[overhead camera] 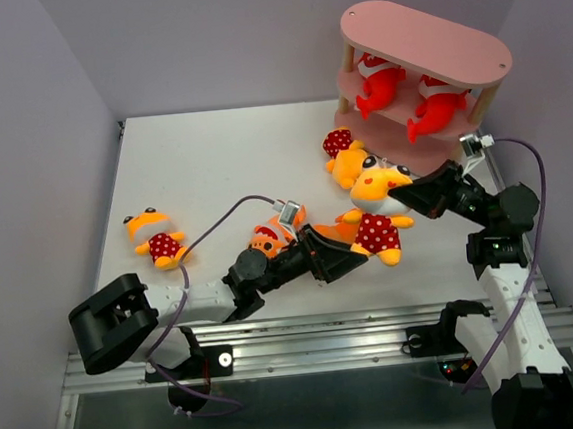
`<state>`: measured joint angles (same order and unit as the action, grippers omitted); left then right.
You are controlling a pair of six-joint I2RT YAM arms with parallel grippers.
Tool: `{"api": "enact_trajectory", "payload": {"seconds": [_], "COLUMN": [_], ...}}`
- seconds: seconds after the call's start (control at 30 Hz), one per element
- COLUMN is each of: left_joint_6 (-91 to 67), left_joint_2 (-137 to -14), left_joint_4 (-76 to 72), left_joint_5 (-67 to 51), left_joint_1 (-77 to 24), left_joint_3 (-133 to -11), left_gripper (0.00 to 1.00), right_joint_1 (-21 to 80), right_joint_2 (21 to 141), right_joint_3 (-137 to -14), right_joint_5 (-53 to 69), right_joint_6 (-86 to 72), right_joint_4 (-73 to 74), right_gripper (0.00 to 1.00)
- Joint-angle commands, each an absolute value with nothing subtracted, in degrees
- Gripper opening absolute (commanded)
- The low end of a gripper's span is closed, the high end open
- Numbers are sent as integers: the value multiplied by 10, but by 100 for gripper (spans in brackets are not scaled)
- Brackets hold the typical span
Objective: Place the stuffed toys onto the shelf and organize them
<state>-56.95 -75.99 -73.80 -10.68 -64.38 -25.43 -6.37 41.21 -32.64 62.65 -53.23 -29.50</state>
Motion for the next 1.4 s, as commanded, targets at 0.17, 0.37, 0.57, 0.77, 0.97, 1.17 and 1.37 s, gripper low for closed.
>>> {"api": "enact_trajectory", "payload": {"seconds": [0.17, 0.37, 0.57, 0.77, 0.97, 1.17, 1.37], "left_joint_6": [-555, -559, -573, -604, -614, -606, -602], "left_joint_2": [-752, -751, -764, -785, -795, -795, -790], "left_joint_4": [-986, -983, -1007, -1057, -1087, -1081, -1065], "left_joint_5": [-108, -98, -91, -99, -81, -71, -77], "left_joint_1": [-640, -638, -635, -635, -635, -634, -625], "left_joint_3": [-293, -289, -287, -301, -294, -297, -294], "left_gripper": [95, 93, 91, 76, 65, 24, 4], "right_joint_1": [-67, -67, -67, -67, -67, -67, -67], "right_joint_2": [412, 413, 412, 408, 382, 368, 359], "right_joint_3": [-347, -306, -311, -267, -236, -236, -238], "right_joint_5": [604, 588, 582, 538, 509, 522, 531], "right_joint_6": [-651, -726, -737, -735, -715, -665, -633], "right_joint_4": [-444, -520, -524, -522, -519, -473, -447], "right_gripper": [1, 1, 1, 1, 1, 1, 26]}}
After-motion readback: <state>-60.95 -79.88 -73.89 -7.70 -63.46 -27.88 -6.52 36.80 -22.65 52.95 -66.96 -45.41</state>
